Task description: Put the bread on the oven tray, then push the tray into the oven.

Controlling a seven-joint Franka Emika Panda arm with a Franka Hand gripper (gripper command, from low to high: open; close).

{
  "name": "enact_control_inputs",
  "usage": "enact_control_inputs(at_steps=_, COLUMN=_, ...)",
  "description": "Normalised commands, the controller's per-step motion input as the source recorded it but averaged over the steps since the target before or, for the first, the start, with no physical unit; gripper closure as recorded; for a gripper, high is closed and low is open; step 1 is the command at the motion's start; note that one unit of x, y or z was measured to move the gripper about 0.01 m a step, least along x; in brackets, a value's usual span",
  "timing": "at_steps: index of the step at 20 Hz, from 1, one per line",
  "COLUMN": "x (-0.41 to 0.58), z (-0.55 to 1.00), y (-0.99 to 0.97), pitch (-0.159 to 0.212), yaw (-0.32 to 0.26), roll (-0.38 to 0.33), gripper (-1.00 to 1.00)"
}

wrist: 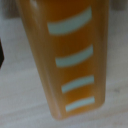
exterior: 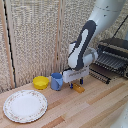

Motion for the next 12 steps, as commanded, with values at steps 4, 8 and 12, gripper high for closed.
enact_control_inputs(at_steps=4, x=0.159, z=-0.01, y=-0.01, pitch=0.061, yaw=0.148, roll=-0.022, gripper=1.00)
enact_control_inputs(at_steps=8, x=0.000, z=-0.01, y=0.05, pitch=0.011, yaw=0.021, roll=-0.014, gripper=1.00)
enact_control_inputs(at_steps=12, x=0.000, z=0.01, y=0.01, pitch=0.000, yaw=-0.013, roll=-0.005, gripper=1.00)
